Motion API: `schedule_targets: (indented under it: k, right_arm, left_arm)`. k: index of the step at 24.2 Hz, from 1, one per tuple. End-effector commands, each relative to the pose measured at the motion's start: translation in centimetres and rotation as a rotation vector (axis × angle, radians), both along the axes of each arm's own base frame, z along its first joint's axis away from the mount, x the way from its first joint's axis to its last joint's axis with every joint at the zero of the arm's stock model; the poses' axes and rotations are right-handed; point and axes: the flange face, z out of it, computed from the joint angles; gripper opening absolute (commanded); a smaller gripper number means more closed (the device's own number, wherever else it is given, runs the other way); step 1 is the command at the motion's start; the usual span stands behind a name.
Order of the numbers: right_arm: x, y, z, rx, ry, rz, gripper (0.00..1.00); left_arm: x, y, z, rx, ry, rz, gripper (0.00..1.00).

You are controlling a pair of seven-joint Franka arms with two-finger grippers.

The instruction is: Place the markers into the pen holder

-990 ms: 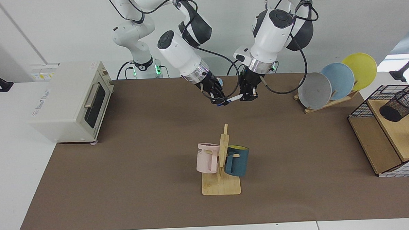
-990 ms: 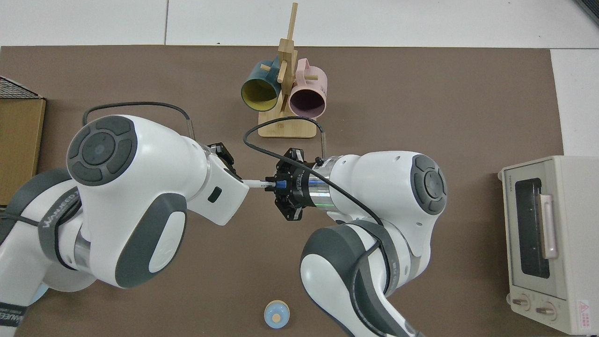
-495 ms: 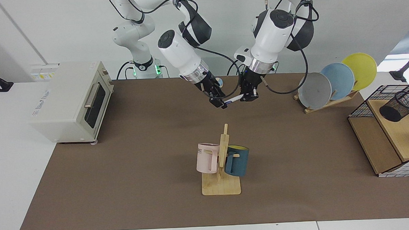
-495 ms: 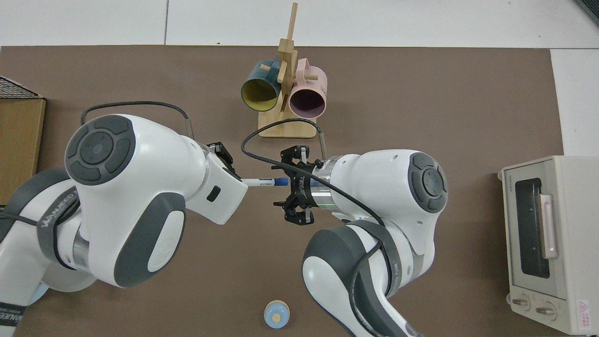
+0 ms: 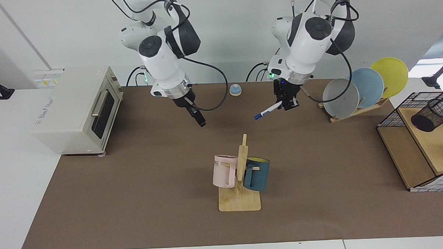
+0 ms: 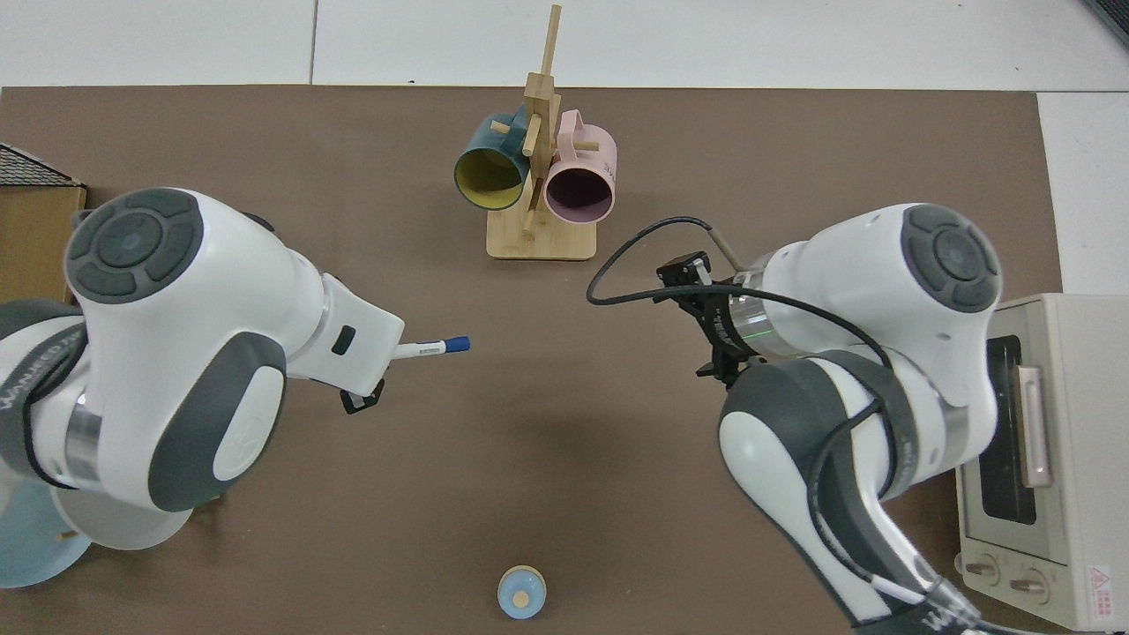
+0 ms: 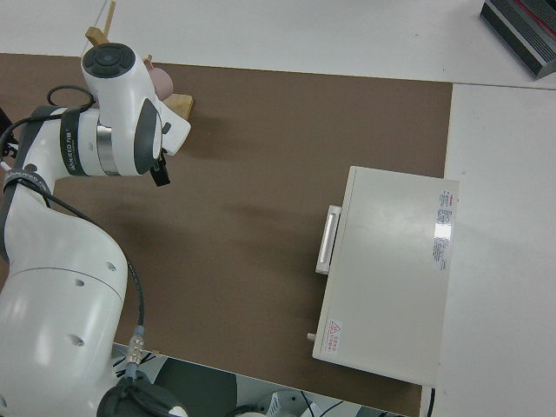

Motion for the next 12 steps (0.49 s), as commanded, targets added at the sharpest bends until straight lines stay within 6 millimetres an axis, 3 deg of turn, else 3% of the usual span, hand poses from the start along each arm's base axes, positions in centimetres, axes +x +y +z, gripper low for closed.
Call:
schedule_targets:
  k: [1, 3, 6, 10, 12]
  right_arm:
    - [-0.1, -7.4, 1.8, -0.11, -0.041, 0.195, 1.0]
    - [0.0, -11.2, 3.3, -0.17, -0.09, 0.316, 1.0]
    - [-0.6, -16.0, 5.6, -0.195, -0.13, 0.497, 1.0]
    - [-1.9, -20.2, 8.4, -0.203, -0.172, 0.706, 1.0]
    - [-2.2, -21.7, 9.4, -0.223, -0.184, 0.804, 1.0]
  left_arm:
    - [0.8, 5.3, 0.2, 0.104, -0.003, 0.06, 0.0]
    - [1.2, 7.0, 0.3, 0.191, -0.026, 0.052, 0.0]
    - [2.3, 11.1, 0.5, 0.266, -0.046, 0.092, 0.0]
    - [3.6, 17.5, 0.7, 0.276, -0.058, 0.092, 0.0]
    - [4.6, 19.4, 1.4, 0.324, -0.093, 0.044, 0.0]
